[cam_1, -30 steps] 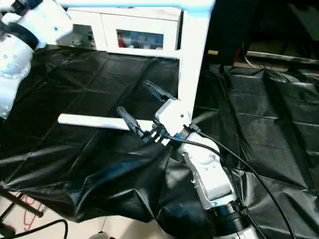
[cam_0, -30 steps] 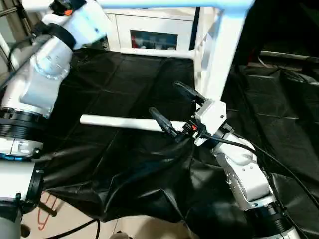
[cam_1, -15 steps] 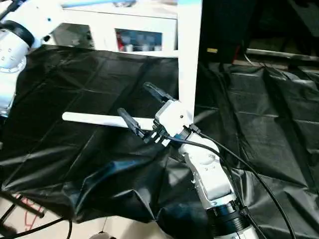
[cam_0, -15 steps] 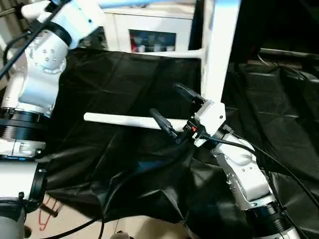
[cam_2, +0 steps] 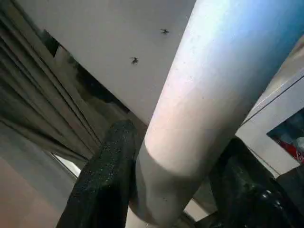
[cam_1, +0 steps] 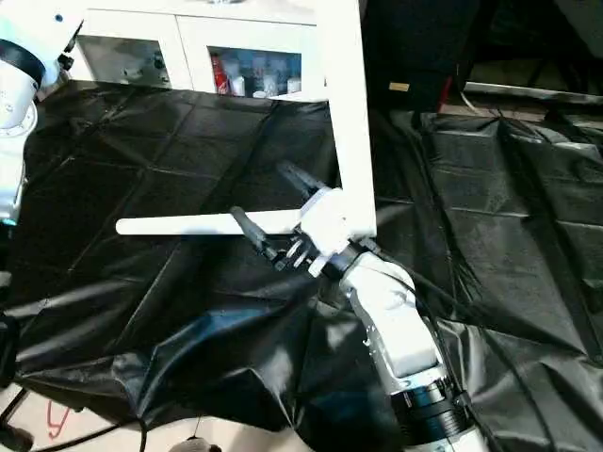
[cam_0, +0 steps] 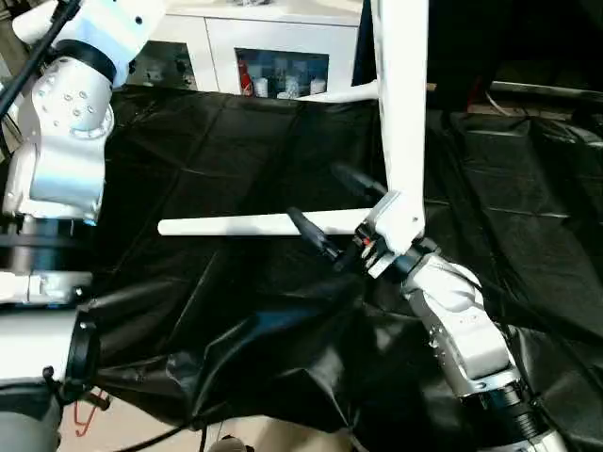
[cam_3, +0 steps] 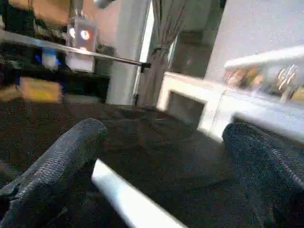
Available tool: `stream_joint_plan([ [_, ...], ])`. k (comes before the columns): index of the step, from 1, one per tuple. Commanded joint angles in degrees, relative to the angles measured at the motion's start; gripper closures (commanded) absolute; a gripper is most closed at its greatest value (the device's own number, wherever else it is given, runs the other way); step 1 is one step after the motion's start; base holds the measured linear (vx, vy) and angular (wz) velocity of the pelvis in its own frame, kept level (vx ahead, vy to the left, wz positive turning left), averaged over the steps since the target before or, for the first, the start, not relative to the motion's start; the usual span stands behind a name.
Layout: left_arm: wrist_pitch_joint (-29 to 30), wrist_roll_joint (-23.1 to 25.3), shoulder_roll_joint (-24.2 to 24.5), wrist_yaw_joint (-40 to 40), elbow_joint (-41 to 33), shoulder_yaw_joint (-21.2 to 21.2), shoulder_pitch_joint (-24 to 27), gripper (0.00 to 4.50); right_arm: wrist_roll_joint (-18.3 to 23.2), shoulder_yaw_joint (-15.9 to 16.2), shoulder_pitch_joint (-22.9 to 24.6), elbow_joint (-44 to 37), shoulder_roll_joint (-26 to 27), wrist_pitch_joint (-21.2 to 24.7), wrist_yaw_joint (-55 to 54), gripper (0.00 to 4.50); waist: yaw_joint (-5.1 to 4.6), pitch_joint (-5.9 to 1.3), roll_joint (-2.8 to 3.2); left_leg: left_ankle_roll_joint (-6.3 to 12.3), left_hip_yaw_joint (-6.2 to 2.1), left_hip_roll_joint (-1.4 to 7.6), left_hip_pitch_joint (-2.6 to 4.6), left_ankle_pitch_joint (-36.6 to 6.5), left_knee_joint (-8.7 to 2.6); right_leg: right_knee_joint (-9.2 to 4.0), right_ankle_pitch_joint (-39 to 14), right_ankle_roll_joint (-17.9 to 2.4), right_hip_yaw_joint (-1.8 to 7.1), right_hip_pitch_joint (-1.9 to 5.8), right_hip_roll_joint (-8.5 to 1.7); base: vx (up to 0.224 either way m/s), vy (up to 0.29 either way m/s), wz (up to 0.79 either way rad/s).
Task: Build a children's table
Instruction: Flip table
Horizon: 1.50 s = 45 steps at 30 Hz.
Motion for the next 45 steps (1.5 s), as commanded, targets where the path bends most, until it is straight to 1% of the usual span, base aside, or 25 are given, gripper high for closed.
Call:
stream_joint_plan([
  [1,1.25,-8.97,-2.59,3.28,-2.59,6.92,-0.86,2.49,4.06,-0.58,0.86,-1.88,-0.16,2.89,2.28,0.00,0.31,-5.04,-0.47,2.67,1.35,-1.75,0.28,2.43,-2.44,-1.02,13.19,-13.11,0.80,5.24,-1.38,0.000,0.000,0.00],
  [2,1.37,-8.60,-2.83,3.26,-2.80,6.89,-0.81,2.49,7.74,-0.74,2.22,-3.57,-1.18,5.38,4.89,0.00,0.35,-5.00,-0.50,2.94,1.39,-1.82,0.26,3.19,-2.37,-0.97,14.26,-13.17,0.77,5.30,-1.31,0.000,0.000,0.00],
  [3,1.36,-8.51,-2.94,3.31,-2.84,6.90,-0.80,2.49,8.93,-0.88,2.75,-4.17,-1.65,6.24,5.75,0.00,0.49,-4.96,-0.52,3.08,1.37,-1.75,0.22,3.27,-2.37,-0.93,14.77,-13.15,0.77,5.41,-1.36,0.000,0.000,0.00],
  [4,1.31,-8.45,-3.08,3.48,-2.88,6.91,-0.80,2.49,11.27,-1.21,3.57,-5.23,-2.38,8.48,7.20,0.00,0.56,-5.00,-0.46,3.10,1.37,-1.73,0.25,3.49,-2.31,-0.89,15.01,-13.14,0.76,5.42,-1.36,0.000,0.000,0.00],
  [6,1.18,-8.43,-3.05,3.52,-2.88,6.92,-0.73,2.49,13.62,-1.28,5.14,-6.65,-4.76,12.32,9.64,0.00,0.69,-4.99,-0.63,3.22,1.39,-1.81,0.27,3.52,-2.30,-0.99,14.66,-13.11,0.70,5.48,-1.33,0.000,0.000,0.00],
  [8,1.07,-8.43,-3.04,3.56,-2.80,6.91,-0.74,2.49,15.11,-1.50,6.85,-7.47,-7.25,15.79,12.03,0.00,0.97,-4.96,-0.62,3.16,1.36,-1.68,0.24,3.32,-2.29,-1.01,14.04,-12.94,0.76,5.50,-1.46,0.000,0.000,0.00],
  [11,1.09,-8.42,-3.10,3.68,-2.90,6.89,-0.65,2.49,14.40,-2.51,7.97,-6.49,-7.88,17.28,11.59,0.00,0.96,-4.84,-0.80,2.86,1.47,-1.76,0.10,1.96,-2.30,-1.32,11.21,-12.82,0.79,5.41,-1.66,0.000,0.000,0.00],
  [13,1.08,-8.40,-3.22,3.70,-2.93,6.89,-0.58,2.49,12.99,-4.15,7.64,-3.13,-7.15,19.50,7.35,0.00,0.88,-4.81,-0.81,2.48,1.44,-1.75,0.14,1.47,-2.38,-1.44,9.19,-12.71,0.77,5.33,-1.73,0.000,0.000,0.00],
  [15,1.06,-8.36,-3.34,3.73,-2.88,6.90,-0.60,2.49,13.03,-4.77,7.20,-1.15,-6.73,21.16,4.79,0.00,0.79,-4.83,-0.82,1.95,1.46,-1.78,0.21,1.81,-2.39,-1.49,7.96,-12.76,0.77,5.19,-1.69,0.000,0.000,0.00],
  [17,1.02,-8.36,-3.40,3.73,-2.86,6.93,-0.60,2.49,12.68,-4.76,6.82,1.02,-6.36,21.94,3.24,0.00,0.77,-4.93,-0.86,1.85,1.47,-1.83,0.14,2.80,-2.31,-1.34,8.92,-12.93,0.76,5.25,-1.65,0.000,0.000,0.00],
  [19,1.04,-8.38,-3.40,3.70,-2.96,6.99,-0.53,2.49,12.38,-4.70,6.48,2.47,-5.85,22.64,2.04,0.00,0.85,-5.00,-0.82,2.22,1.48,-1.85,0.13,3.84,-2.17,-1.14,10.86,-13.11,0.74,5.32,-1.58,0.000,0.000,0.00],
  [21,1.19,-8.43,-3.38,3.62,-3.29,7.07,-0.31,2.49,12.90,-5.66,5.92,4.32,-4.19,23.82,0.93,0.00,0.84,-5.10,-0.84,2.83,1.50,-1.89,0.13,4.90,-2.04,-0.98,12.39,-13.43,0.67,5.23,-1.60,0.000,0.000,0.00],
  [22,1.19,-8.43,-3.38,3.62,-3.29,7.07,-0.31,2.49,12.90,-5.66,5.92,4.32,-4.19,23.82,0.93,0.00,0.81,-5.06,-0.85,2.90,1.52,-1.88,0.14,4.69,-2.08,-1.03,12.13,-13.51,0.66,5.24,-1.60,0.000,0.000,0.00],
  [24,1.47,-8.44,-3.34,3.54,-3.83,7.17,0.03,2.49,12.77,-7.04,4.83,7.15,-2.14,24.02,-0.93,0.00,0.84,-5.05,-0.84,2.98,1.54,-1.81,0.14,4.49,-2.10,-1.03,11.73,-13.56,0.69,5.20,-1.71,0.000,0.000,0.00],
  [28,1.74,-8.39,-3.28,3.42,-4.35,7.23,0.32,2.49,16.41,-10.49,3.27,11.04,1.36,22.74,-2.04,0.00,0.83,-5.14,-0.75,3.01,1.55,-1.72,0.24,4.49,-2.11,-0.95,11.50,-13.92,0.68,5.23,-1.79,0.000,0.000,0.00],
  [29,1.80,-8.35,-3.27,3.41,-4.44,7.23,0.36,2.49,18.79,-13.11,2.19,13.56,3.25,21.34,-2.90,0.00,0.81,-5.23,-0.71,3.46,1.51,-1.67,0.23,4.70,-2.11,-0.85,12.21,-14.26,0.68,5.22,-1.89,0.000,0.000,0.00],
  [30,1.80,-8.35,-3.27,3.41,-4.45,7.23,0.37,2.49,18.97,-13.33,2.09,13.79,3.41,21.18,-2.98,0.00,0.81,-5.23,-0.71,3.46,1.51,-1.67,0.23,4.70,-2.11,-0.85,12.21,-14.26,0.68,5.22,-1.89,0.000,0.000,0.00],
  [31,1.86,-8.34,-3.26,3.35,-4.63,7.27,0.46,2.49,19.56,-14.56,1.57,15.13,4.28,20.31,-3.68,0.00,0.78,-5.19,-1.49,3.89,1.63,-1.68,0.13,4.86,-2.16,-0.89,12.37,-14.43,0.63,5.27,-1.88,0.000,0.000,0.00],
  [32,1.95,-8.34,-3.25,3.28,-4.85,7.32,0.58,2.49,20.43,-16.37,0.75,17.04,5.46,19.26,-4.55,0.00,0.92,-5.19,-0.98,4.16,1.59,-1.61,0.22,5.31,-2.12,-0.78,11.95,-14.68,0.58,5.08,-1.97,0.000,0.000,0.00],
  [36,2.07,-8.35,-3.34,3.25,-5.18,7.33,0.78,2.49,22.36,-19.29,-0.47,19.15,7.18,17.33,-4.37,0.00,0.95,-5.31,-0.81,4.71,1.59,-1.61,0.27,6.49,-2.01,-0.60,13.08,-14.76,0.54,5.10,-1.93,0.000,0.000,0.00],
  [37,2.12,-8.35,-3.39,3.26,-5.33,7.32,0.85,2.49,23.24,-20.44,-0.92,19.81,7.77,16.76,-4.16,0.00,0.97,-5.36,-0.83,4.88,1.60,-1.63,0.26,6.84,-1.94,-0.54,13.59,-14.76,0.53,5.13,-1.88,0.000,0.000,0.00],
  [38,2.22,-8.37,-3.55,3.30,-5.54,7.26,0.93,2.49,25.46,-22.94,-2.07,21.55,8.66,15.93,-3.57,0.00,0.94,-5.37,-0.82,5.15,1.62,-1.72,0.25,7.21,-1.91,-0.50,14.08,-14.92,0.50,5.11,-1.82,0.000,0.000,0.00],
  [40,2.26,-8.38,-3.63,3.30,-5.64,7.22,0.94,2.49,26.51,-24.08,-2.72,22.64,9.02,15.60,-2.54,0.00,1.00,-5.43,-0.81,5.45,1.63,-1.66,0.28,6.59,-1.92,-0.52,13.69,-15.18,0.49,5.11,-1.92,0.000,0.000,0.00],
  [42,2.35,-8.45,-3.74,3.24,-5.89,7.16,0.99,2.49,27.70,-25.46,-3.94,25.15,9.61,15.02,-0.86,0.00,0.97,-5.56,-0.72,5.90,1.64,-1.72,0.20,7.68,-1.75,-0.33,14.96,-15.46,0.43,5.12,-1.83,0.000,0.000,0.00],
  [45,2.36,-8.50,-3.84,3.19,-6.09,7.08,1.01,2.49,27.30,-26.04,-5.68,28.80,10.10,13.77,0.62,0.00,1.00,-5.54,-0.80,6.44,1.71,-1.78,-0.02,7.84,-1.58,-0.26,15.17,-15.92,0.37,4.94,-1.82,0.000,0.000,0.00],
])
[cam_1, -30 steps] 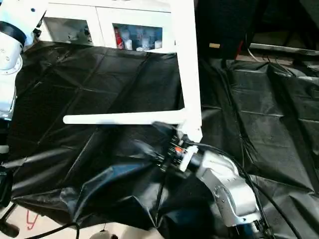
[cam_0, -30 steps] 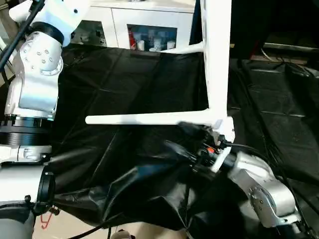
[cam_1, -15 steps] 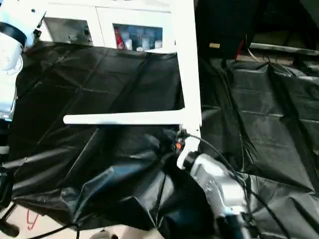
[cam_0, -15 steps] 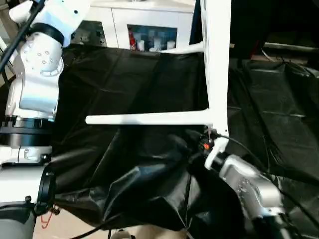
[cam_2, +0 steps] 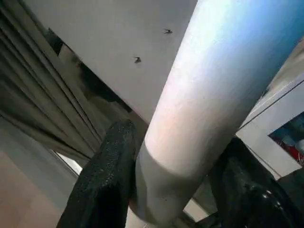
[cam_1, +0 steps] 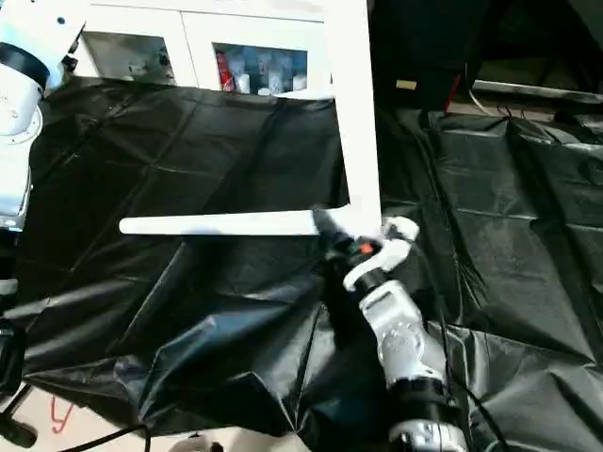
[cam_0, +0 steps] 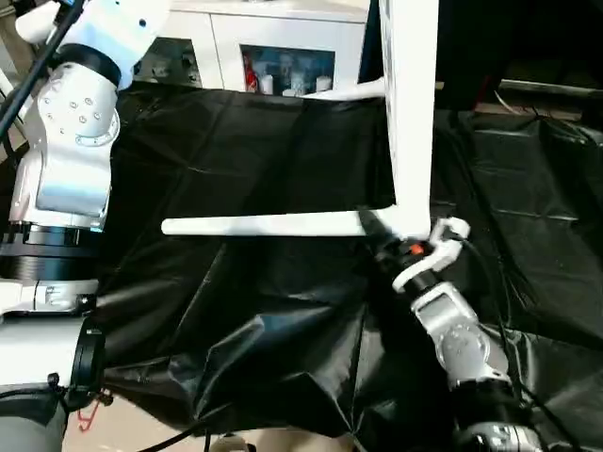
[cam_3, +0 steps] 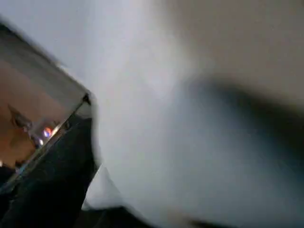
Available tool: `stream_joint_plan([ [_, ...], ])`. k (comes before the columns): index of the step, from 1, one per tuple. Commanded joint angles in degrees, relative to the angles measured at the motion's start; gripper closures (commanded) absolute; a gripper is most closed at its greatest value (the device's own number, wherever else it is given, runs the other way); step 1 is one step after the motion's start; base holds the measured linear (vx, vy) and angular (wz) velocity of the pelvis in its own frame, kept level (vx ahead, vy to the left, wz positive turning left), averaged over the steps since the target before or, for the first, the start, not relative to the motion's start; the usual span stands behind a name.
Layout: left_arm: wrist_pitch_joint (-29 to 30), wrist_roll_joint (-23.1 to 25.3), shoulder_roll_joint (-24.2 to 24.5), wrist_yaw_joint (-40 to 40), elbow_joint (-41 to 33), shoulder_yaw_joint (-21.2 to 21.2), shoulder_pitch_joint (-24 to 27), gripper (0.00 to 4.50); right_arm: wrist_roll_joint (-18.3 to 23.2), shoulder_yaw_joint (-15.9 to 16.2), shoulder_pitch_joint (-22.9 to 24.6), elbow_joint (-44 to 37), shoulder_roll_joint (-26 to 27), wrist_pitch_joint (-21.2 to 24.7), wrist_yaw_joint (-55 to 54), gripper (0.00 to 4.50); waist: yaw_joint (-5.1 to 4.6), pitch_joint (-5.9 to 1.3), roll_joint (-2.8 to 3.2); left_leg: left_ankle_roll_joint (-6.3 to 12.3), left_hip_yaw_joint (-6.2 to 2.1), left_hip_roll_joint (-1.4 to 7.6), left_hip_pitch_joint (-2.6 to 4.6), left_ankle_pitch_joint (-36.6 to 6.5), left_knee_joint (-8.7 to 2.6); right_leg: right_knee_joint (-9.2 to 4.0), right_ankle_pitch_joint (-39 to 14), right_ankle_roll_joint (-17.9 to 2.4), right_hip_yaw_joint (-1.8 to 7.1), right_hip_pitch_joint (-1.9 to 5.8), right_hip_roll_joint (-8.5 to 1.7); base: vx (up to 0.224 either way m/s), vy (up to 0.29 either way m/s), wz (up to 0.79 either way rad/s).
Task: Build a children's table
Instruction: Flip table
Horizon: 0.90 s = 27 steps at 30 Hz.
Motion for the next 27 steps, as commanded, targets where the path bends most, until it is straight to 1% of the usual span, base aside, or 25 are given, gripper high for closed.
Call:
stream_joint_plan([
  [1,1.13,-8.51,-2.77,2.77,-3.01,6.75,-0.20,2.49,0.53,-0.28,-1.56,1.40,0.21,-1.14,1.12,0.00,0.40,-5.50,-0.85,6.10,1.52,-1.76,0.30,7.65,-1.84,-0.73,14.97,-15.88,0.36,5.47,-1.76,0.000,0.000,0.00],
  [3,1.13,-8.58,-2.83,2.64,-3.26,6.72,-0.15,2.49,0.56,-0.82,-3.11,3.76,0.79,-1.66,2.39,0.30,0.40,-5.36,-0.76,5.84,1.53,-1.66,0.28,6.05,-1.92,-0.90,12.79,-15.86,0.41,5.40,-1.91,0.000,0.000,0.00],
  [5,1.13,-8.62,-2.87,2.59,-3.35,6.71,-0.17,2.49,0.38,-1.02,-4.03,4.86,1.01,-2.02,2.99,0.43,0.36,-5.30,-0.82,5.58,1.53,-1.62,0.34,5.23,-1.96,-0.98,11.70,-15.76,0.40,5.38,-1.89,0.000,0.000,0.00],
  [8,1.13,-8.63,-2.90,2.59,-3.42,6.70,-0.16,2.49,0.21,-1.10,-4.50,5.54,1.03,-2.34,3.42,0.77,0.32,-5.35,-0.74,5.51,1.47,-1.57,0.37,5.64,-1.94,-0.88,11.87,-15.80,0.37,5.34,-1.89,0.000,0.000,0.00],
  [9,1.06,-8.68,-2.91,2.61,-3.57,6.72,-0.19,2.49,0.00,-1.58,-5.71,7.27,1.12,-3.00,4.39,0.80,0.28,-5.42,-0.74,5.60,1.47,-1.59,0.37,5.88,-1.88,-0.80,12.21,-15.84,0.35,5.35,-1.87,0.000,0.000,0.00],
  [10,1.05,-8.68,-2.91,2.61,-3.59,6.72,-0.20,2.49,-0.03,-1.61,-5.78,7.38,1.12,-3.04,4.43,0.86,0.23,-5.40,-0.75,5.67,1.46,-1.58,0.34,5.83,-1.89,-0.79,12.24,-15.93,0.33,5.32,-1.87,0.000,0.000,0.00],
  [12,0.88,-8.79,-2.94,2.61,-3.80,6.72,-0.22,2.49,-0.28,-1.87,-6.45,8.51,1.05,-3.48,4.79,1.07,0.01,-5.28,-0.82,5.57,1.47,-1.61,0.24,4.98,-1.95,-0.94,11.21,-16.07,0.34,5.39,-1.94,0.000,0.000,0.00],
  [14,0.45,-8.92,-3.03,2.65,-4.27,6.71,-0.21,2.49,-0.58,-2.16,-7.11,9.60,1.00,-3.99,4.82,1.18,-0.09,-5.31,-0.80,5.70,1.48,-1.57,0.28,4.51,-1.92,-0.94,10.70,-16.20,0.36,5.35,-2.01,0.000,0.000,0.00],
  [15,0.25,-9.02,-3.11,2.70,-4.55,6.72,-0.20,2.49,-0.69,-2.38,-7.40,10.14,0.98,-4.20,5.00,1.33,-0.11,-5.28,-0.84,5.71,1.48,-1.56,0.26,4.37,-1.95,-0.96,10.50,-16.22,0.34,5.35,-2.01,0.000,0.000,0.00],
  [17,-0.28,-9.26,-3.21,2.63,-5.30,6.71,-0.07,2.49,-1.15,-2.56,-7.84,11.03,0.86,-4.64,4.94,1.33,-0.16,-5.22,-0.87,5.64,1.45,-1.56,0.23,4.26,-2.00,-1.03,9.99,-16.11,0.32,5.35,-2.01,0.000,0.000,0.00],
  [18,-0.43,-9.36,-3.25,2.53,-5.66,6.69,0.02,2.49,-1.25,-2.64,-7.96,11.30,0.84,-4.78,5.00,1.53,-0.17,-5.20,-0.83,5.56,1.46,-1.53,0.26,4.00,-2.01,-1.05,9.54,-16.08,0.33,5.30,-2.02,0.000,0.000,0.00],
  [20,-1.18,-9.68,-3.43,2.30,-6.93,6.61,0.31,2.49,-1.45,-3.01,-8.48,12.34,0.83,-5.26,4.95,1.67,-0.16,-5.22,-0.78,5.44,1.45,-1.43,0.29,3.52,-2.01,-1.05,8.96,-16.13,0.35,5.26,-2.10,0.000,0.000,0.00],
  [21,-1.18,-9.68,-3.43,2.30,-6.93,6.61,0.31,2.49,-1.45,-3.01,-8.48,12.34,0.83,-5.26,4.95,1.67,-0.24,-5.25,-0.79,5.53,1.48,-1.48,0.29,3.45,-1.98,-1.06,8.95,-16.27,0.34,5.24,-2.03,0.000,0.000,0.00],
  [22,-1.68,-9.75,-3.68,2.34,-7.96,6.55,0.48,2.49,-1.64,-3.26,-8.95,13.27,0.85,-5.57,5.03,1.83,-0.22,-5.20,-0.78,5.57,1.48,-1.48,0.29,3.34,-2.00,-1.07,8.88,-16.26,0.35,5.21,-2.02,0.000,0.000,0.00],
  [24,-2.02,-9.71,-3.79,2.44,-8.47,6.45,0.56,2.49,-1.76,-3.37,-9.16,13.73,0.86,-5.76,5.00,1.91,-0.23,-5.19,-0.81,5.59,1.46,-1.47,0.27,3.19,-2.03,-1.09,8.58,-16.22,0.35,5.24,-2.07,0.000,0.000,0.00],
  [25,-2.33,-9.80,-3.84,2.42,-8.86,6.40,0.70,2.49,-1.78,-3.46,-9.30,14.13,0.93,-5.99,5.07,1.95,-0.23,-5.17,-1.14,5.71,1.53,-1.46,0.26,3.03,-2.04,-1.15,8.47,-16.22,0.37,5.26,-2.07,0.000,0.000,0.00],
  [27,-3.62,-9.88,-3.84,2.47,-9.85,6.14,1.05,2.49,-2.00,-3.65,-9.64,15.21,1.03,-6.63,5.10,2.06,-0.18,-5.21,-1.00,5.95,1.46,-1.44,0.20,3.41,-2.03,-1.04,8.44,-16.31,0.34,5.23,-2.13,0.000,0.000,0.00],
])
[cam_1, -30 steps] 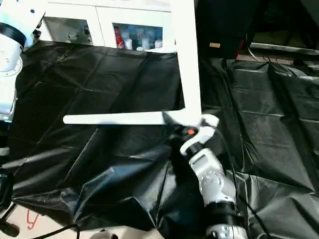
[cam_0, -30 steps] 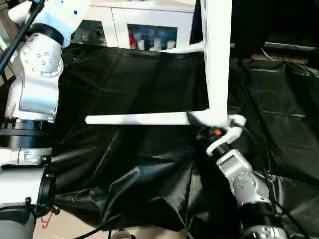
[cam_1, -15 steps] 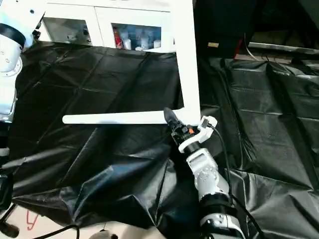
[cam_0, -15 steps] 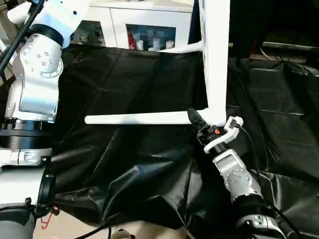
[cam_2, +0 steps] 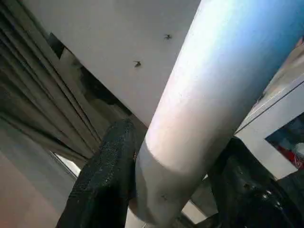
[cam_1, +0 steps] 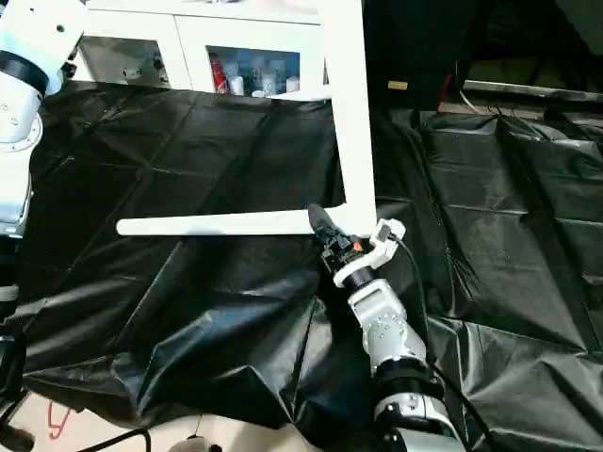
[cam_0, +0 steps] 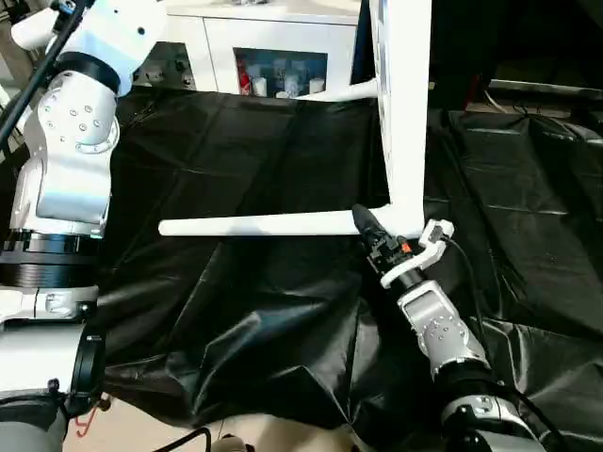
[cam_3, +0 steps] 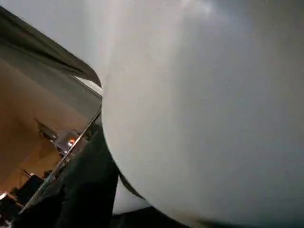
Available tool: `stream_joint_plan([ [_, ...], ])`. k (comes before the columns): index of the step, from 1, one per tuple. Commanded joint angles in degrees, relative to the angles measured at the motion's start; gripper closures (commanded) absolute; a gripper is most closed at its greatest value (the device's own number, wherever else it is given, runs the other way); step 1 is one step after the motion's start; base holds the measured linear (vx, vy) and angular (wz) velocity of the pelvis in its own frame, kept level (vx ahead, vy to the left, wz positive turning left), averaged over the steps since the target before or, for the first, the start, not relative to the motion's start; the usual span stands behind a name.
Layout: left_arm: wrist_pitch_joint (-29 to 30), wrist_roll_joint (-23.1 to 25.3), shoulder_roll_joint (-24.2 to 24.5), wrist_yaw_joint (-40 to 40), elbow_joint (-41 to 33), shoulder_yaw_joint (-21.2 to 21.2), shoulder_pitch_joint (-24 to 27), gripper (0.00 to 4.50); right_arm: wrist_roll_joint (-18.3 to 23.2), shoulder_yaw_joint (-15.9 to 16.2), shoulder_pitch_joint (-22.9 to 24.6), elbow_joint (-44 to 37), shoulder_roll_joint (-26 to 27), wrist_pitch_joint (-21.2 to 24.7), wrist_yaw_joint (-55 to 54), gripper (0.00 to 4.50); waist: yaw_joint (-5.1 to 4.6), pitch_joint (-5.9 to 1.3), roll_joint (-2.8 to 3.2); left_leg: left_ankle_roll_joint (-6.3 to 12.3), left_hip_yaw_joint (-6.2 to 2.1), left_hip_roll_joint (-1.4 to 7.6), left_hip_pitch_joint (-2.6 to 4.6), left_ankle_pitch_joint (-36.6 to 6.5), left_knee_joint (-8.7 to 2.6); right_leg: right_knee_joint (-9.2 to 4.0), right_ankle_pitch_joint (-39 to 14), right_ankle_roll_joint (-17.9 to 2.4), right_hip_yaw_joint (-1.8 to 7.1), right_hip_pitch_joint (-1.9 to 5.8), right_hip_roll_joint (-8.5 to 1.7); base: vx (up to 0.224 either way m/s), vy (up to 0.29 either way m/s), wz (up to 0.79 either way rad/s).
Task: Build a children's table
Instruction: Flip table
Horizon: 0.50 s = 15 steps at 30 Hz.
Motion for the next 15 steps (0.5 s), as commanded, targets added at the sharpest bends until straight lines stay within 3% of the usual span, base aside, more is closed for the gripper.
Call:
stream_joint_plan([
  [1,-3.55,-10.05,-3.53,2.07,-8.07,5.60,-1.18,2.49,-1.99,-0.33,-3.20,0.83,-0.57,-2.40,-2.93,2.09,0.64,-5.24,-1.07,5.95,1.49,-1.47,0.18,3.35,-2.53,-1.67,8.48,-16.21,0.27,5.29,-2.07,0.000,0.000,0.00],
  [9,-8.02,-10.84,-3.93,1.73,-10.23,4.44,-2.28,2.48,-2.74,-1.21,-4.60,3.97,-0.36,-3.73,-2.95,2.18,0.66,-5.24,-0.99,5.92,1.48,-1.40,0.27,2.60,-2.58,-1.73,7.26,-16.11,0.24,5.15,-2.14,0.000,0.000,0.00],
  [15,-9.33,-11.64,-4.62,1.14,-10.74,3.79,-3.86,2.47,-3.23,-1.47,-5.33,5.25,-0.21,-4.43,-2.95,2.19,0.79,-5.48,-1.03,6.66,1.48,-1.45,0.09,4.14,-2.36,-1.45,9.53,-16.45,0.15,5.07,-2.05,0.000,0.000,0.00],
])
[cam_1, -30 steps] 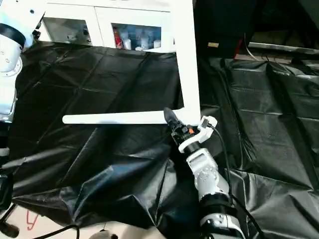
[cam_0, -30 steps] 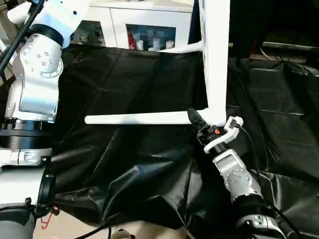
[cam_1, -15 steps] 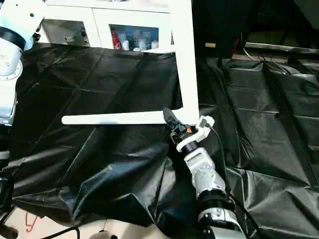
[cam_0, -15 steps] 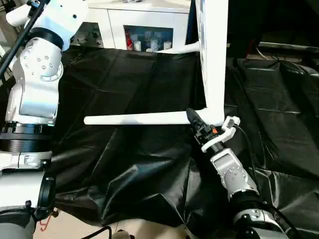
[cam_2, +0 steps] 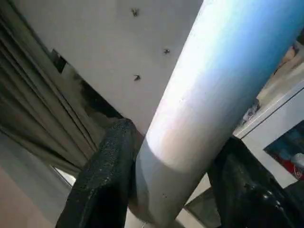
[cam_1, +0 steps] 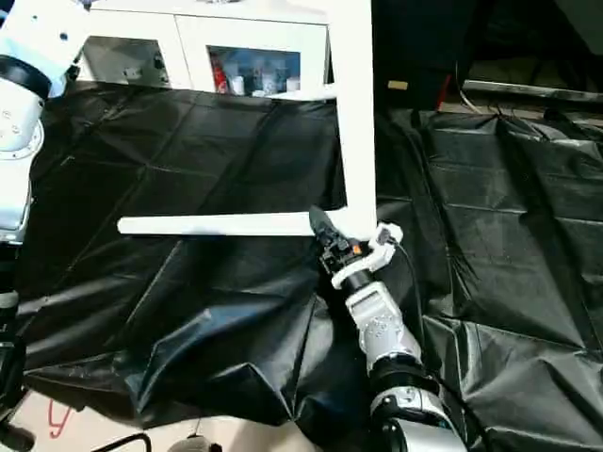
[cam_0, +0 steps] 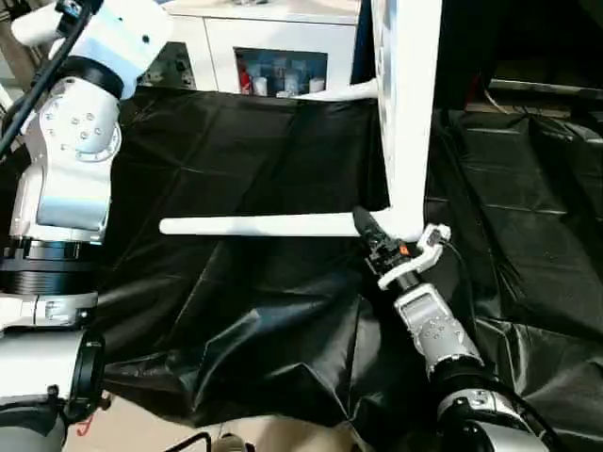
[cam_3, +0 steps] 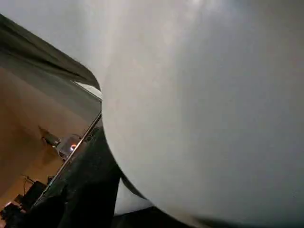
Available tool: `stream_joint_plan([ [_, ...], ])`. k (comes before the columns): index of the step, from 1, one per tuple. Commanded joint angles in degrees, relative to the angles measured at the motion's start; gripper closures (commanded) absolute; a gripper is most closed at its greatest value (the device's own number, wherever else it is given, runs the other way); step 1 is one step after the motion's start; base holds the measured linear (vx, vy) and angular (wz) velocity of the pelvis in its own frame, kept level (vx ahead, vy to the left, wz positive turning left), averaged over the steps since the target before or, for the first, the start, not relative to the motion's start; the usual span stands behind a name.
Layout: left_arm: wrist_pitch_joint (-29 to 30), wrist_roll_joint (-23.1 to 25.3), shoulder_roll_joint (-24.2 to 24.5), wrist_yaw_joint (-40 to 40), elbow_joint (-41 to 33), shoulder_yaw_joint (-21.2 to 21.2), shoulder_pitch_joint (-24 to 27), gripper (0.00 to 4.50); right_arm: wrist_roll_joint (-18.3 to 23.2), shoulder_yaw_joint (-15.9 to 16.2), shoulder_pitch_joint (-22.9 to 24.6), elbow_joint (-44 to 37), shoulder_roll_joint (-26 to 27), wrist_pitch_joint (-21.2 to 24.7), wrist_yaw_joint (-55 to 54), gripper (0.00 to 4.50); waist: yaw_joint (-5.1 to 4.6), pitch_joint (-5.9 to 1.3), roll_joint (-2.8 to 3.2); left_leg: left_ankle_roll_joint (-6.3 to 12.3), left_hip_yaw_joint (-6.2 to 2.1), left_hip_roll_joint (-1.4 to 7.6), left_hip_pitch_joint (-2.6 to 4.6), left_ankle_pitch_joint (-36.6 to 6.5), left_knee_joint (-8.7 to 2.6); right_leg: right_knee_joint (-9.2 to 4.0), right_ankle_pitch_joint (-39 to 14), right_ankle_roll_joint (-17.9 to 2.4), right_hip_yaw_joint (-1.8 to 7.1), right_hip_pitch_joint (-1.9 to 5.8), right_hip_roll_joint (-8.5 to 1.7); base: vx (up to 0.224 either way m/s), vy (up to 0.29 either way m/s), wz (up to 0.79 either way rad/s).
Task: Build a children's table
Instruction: Flip table
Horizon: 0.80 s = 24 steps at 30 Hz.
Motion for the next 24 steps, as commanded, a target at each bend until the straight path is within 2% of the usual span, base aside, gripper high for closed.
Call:
stream_joint_plan([
  [1,-5.71,-11.94,-4.64,0.91,-9.89,3.44,-5.38,2.47,-3.23,0.46,-3.92,0.94,-0.53,-3.09,-4.61,2.19,0.72,-5.56,-0.94,6.41,1.47,-1.47,0.47,4.10,-2.39,-1.42,9.56,-16.47,0.19,5.42,-2.02,0.000,0.000,0.00],
  [4,-5.96,-12.42,-5.32,-0.25,-10.26,2.33,-7.53,2.47,-3.28,-0.22,-4.78,2.66,-0.52,-3.91,-4.59,2.19,0.77,-5.60,-1.00,6.62,1.55,-1.53,0.16,3.72,-2.05,-1.33,9.25,-16.50,0.24,5.07,-1.95,0.000,0.000,0.00],
  [7,-6.06,-12.53,-5.57,-1.14,-10.49,1.59,-8.80,2.46,-3.35,-0.43,-5.17,3.64,-0.44,-4.39,-4.46,2.19,1.09,-5.38,-0.56,6.07,1.63,-1.30,0.33,0.35,-2.04,-1.60,5.44,-16.46,0.20,4.57,-2.05,0.000,0.000,0.00],
  [10,-6.31,-13.12,-5.87,-2.33,-11.17,0.98,-9.65,2.44,-3.50,-0.65,-5.32,4.29,-0.24,-4.68,-4.28,2.19,1.08,-5.34,-0.63,5.95,1.54,-1.31,0.04,1.37,-2.01,-1.36,6.53,-16.45,0.07,4.68,-2.04,0.000,0.000,0.00],
  [12,-6.31,-13.66,-6.36,-3.23,-11.82,0.72,-10.71,2.44,-3.75,-0.85,-5.57,5.13,-0.04,-5.15,-4.05,2.19,1.09,-5.35,-0.41,6.18,1.47,-1.29,0.00,1.76,-1.91,-1.26,7.34,-16.70,-0.06,4.56,-2.06,0.000,0.000,0.00],
  [17,-4.91,-15.17,-7.11,-5.34,-11.20,1.00,-11.50,2.43,-4.89,-0.67,-6.14,6.61,0.24,-5.74,-4.01,2.19,1.26,-5.17,-0.59,5.52,1.53,-1.23,0.08,-0.63,-2.12,-1.55,4.36,-16.56,-0.08,4.52,-2.26,0.000,0.000,0.00],
  [18,-4.24,-15.93,-7.43,-6.50,-10.87,0.95,-12.18,2.43,-4.93,-0.59,-6.51,6.62,0.63,-5.89,-3.71,2.19,1.25,-5.17,-0.81,5.52,1.57,-1.24,0.04,-0.56,-2.13,-1.55,4.40,-16.58,-0.09,4.56,-2.28,0.000,0.000,0.00],
  [24,-4.80,-15.68,-7.47,-7.13,-10.77,0.51,-14.52,2.42,-4.42,-0.76,-7.23,5.80,1.21,-5.47,-3.49,2.19,1.35,-5.06,-0.86,5.72,1.66,-1.20,0.06,-0.53,-2.17,-1.47,4.80,-16.58,-0.16,4.47,-2.39,0.000,0.000,0.00],
])
